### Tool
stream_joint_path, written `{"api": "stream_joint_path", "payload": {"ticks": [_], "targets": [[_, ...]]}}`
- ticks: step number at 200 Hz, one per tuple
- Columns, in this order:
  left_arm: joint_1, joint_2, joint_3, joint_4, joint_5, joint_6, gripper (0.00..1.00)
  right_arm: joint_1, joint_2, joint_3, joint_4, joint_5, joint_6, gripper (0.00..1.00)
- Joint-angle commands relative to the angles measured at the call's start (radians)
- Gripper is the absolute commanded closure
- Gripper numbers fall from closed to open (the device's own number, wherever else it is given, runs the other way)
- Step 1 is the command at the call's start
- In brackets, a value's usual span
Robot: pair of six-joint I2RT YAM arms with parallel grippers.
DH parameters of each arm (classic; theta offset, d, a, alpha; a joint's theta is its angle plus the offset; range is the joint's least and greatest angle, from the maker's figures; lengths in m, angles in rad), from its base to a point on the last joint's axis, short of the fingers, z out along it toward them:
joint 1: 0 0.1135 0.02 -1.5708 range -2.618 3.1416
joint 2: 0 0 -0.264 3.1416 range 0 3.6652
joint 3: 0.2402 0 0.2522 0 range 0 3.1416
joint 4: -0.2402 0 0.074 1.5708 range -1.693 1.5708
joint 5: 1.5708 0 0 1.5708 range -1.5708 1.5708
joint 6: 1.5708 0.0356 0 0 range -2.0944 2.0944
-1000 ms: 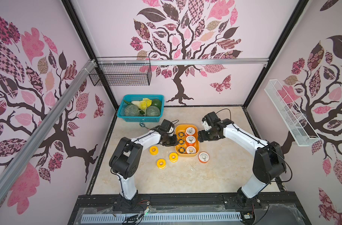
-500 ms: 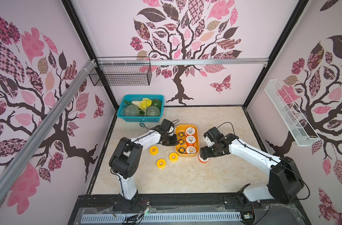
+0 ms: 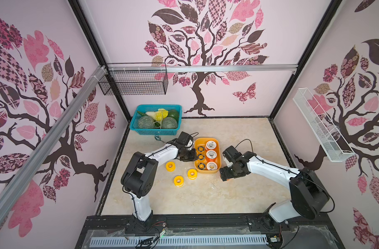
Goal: Put the sealing tape into the storage box
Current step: Pick up the sealing tape at the center of the board.
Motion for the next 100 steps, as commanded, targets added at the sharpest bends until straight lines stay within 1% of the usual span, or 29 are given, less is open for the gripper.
{"api": "stream_joint_path", "payload": {"ticks": [1,73,100], "targets": [[-0.006,-0.013,0.021,0.004,0.006,0.014,0.8,0.012,0.021,0.015,0.028,0.043,-0.002,0.08],[-0.007,-0.008,0.023,0.002,0.004,0.014,0.79,0.032,0.111,0.053,0.053,0.099,0.016,0.08],[-0.006,-0.007,0.025,0.001,0.004,0.014,0.8,0.033,0.143,0.076,0.058,0.088,0.013,0.1]]}}
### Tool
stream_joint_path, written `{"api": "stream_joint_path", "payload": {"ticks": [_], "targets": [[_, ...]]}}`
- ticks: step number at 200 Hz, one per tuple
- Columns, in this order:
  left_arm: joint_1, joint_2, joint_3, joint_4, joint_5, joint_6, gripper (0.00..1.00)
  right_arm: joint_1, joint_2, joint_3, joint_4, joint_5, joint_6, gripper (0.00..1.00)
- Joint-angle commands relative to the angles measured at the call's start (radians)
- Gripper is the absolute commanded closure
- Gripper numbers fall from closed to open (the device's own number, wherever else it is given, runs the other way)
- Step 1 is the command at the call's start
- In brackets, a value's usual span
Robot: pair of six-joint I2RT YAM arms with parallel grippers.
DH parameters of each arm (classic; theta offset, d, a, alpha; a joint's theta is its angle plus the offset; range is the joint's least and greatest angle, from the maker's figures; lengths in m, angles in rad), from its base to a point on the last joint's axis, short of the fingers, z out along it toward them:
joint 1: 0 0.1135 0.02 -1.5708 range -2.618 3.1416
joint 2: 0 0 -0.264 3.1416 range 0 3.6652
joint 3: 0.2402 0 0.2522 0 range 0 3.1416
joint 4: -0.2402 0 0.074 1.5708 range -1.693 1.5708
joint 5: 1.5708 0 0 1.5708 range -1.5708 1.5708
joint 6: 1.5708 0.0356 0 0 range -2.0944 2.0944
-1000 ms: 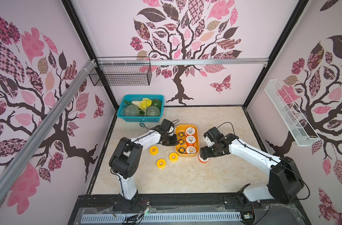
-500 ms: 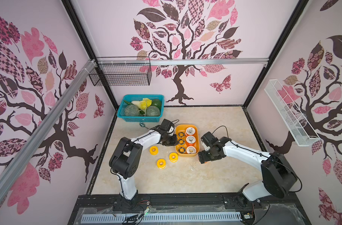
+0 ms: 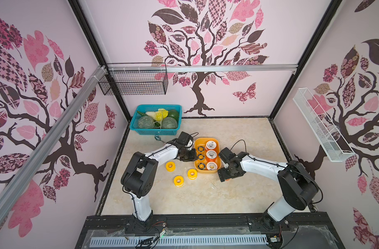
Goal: Put the sealing tape into the storage box
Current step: Pick up the sealing tape at the center of the board.
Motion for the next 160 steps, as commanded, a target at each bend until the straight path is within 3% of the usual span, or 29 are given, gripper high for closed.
{"api": "stream_joint_path", "payload": {"ticks": [1,120,160], "targets": [[-0.006,-0.008,0.024,0.001,0.006,0.013,0.8,0.008,0.03,0.046,0.018,0.017,0.009,0.1],[-0.007,-0.01,0.022,0.002,0.009,0.014,0.8,0.01,0.057,0.053,0.034,0.053,0.028,0.13],[-0.007,-0.008,0.024,0.001,0.009,0.014,0.8,0.01,0.048,0.04,0.057,0.055,0.031,0.18]]}}
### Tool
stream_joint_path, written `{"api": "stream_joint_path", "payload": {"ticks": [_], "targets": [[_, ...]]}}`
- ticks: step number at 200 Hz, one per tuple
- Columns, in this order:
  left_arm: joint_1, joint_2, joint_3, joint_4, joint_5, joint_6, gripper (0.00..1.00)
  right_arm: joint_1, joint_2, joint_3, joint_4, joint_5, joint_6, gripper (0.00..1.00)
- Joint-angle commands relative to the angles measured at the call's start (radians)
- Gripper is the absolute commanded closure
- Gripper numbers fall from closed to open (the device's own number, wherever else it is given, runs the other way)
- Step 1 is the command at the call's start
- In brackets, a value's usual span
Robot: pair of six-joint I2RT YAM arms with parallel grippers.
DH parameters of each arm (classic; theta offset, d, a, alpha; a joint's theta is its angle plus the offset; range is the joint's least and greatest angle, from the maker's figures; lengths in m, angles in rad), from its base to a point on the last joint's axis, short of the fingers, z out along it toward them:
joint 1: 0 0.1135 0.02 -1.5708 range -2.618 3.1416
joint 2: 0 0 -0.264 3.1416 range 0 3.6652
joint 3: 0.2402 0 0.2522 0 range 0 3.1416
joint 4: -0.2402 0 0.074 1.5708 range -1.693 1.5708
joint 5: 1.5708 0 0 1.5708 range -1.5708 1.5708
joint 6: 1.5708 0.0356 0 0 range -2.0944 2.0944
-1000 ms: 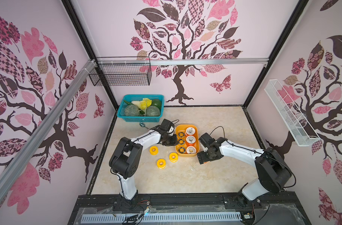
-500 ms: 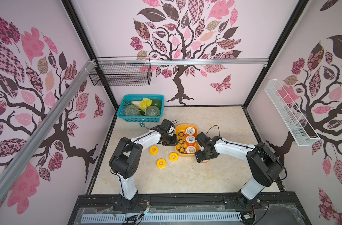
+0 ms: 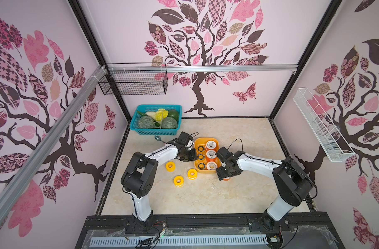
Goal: Put the sealing tape into the storage box
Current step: Pick up the sealing tape at the center of the board.
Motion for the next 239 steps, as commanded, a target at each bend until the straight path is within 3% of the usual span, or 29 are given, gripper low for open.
{"api": "stream_joint_path", "payload": {"ticks": [1,99,166,239], "targets": [[-0.007,-0.009,0.024,-0.001,0.01,0.014,0.8,0.001,-0.004,0.009,0.041,0.028,0.025,0.19],[-0.006,-0.01,0.028,-0.005,0.009,0.015,0.8,-0.014,-0.093,-0.032,0.024,0.03,0.017,0.22],[-0.007,-0.008,0.031,-0.006,0.007,0.016,0.8,-0.105,-0.199,-0.064,-0.015,-0.012,-0.013,0.23],[-0.007,-0.006,0.032,-0.012,0.008,0.02,0.8,-0.14,-0.236,0.085,-0.057,-0.14,-0.072,0.23]]}}
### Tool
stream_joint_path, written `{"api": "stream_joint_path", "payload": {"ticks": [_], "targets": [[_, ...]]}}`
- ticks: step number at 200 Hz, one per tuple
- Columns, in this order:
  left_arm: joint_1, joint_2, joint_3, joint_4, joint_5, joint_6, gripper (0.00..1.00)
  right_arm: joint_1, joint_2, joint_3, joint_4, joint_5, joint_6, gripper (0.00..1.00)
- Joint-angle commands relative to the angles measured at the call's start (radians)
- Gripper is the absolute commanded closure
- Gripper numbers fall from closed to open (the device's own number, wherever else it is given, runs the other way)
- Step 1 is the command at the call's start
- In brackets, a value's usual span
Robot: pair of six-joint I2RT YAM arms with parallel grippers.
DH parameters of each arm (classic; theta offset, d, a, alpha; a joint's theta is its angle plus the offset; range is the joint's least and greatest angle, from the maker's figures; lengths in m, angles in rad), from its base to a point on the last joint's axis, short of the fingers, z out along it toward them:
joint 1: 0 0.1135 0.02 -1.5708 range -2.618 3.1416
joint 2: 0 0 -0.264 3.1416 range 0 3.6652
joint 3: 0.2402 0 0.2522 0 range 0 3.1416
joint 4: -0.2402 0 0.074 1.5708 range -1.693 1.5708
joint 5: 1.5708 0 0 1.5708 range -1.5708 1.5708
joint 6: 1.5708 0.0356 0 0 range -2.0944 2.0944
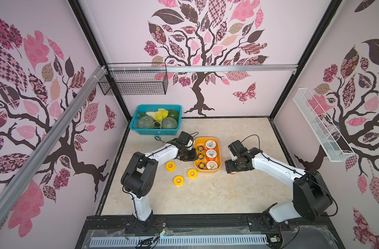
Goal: Put the sealing tape into the storage box
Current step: Pick up the sealing tape at the center of the board.
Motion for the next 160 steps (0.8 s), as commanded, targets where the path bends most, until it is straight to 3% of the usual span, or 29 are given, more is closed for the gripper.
{"api": "stream_joint_path", "payload": {"ticks": [1,61,160], "targets": [[-0.007,-0.006,0.025,-0.004,0.009,0.02,0.8,0.002,-0.031,0.084,-0.007,-0.083,-0.032,0.23],[-0.007,-0.007,0.025,-0.006,0.008,0.021,0.8,0.031,0.042,0.228,-0.024,-0.21,-0.077,0.24],[-0.008,-0.005,0.025,-0.006,0.006,0.022,0.8,0.146,0.27,0.428,-0.117,-0.16,-0.136,0.25]]}}
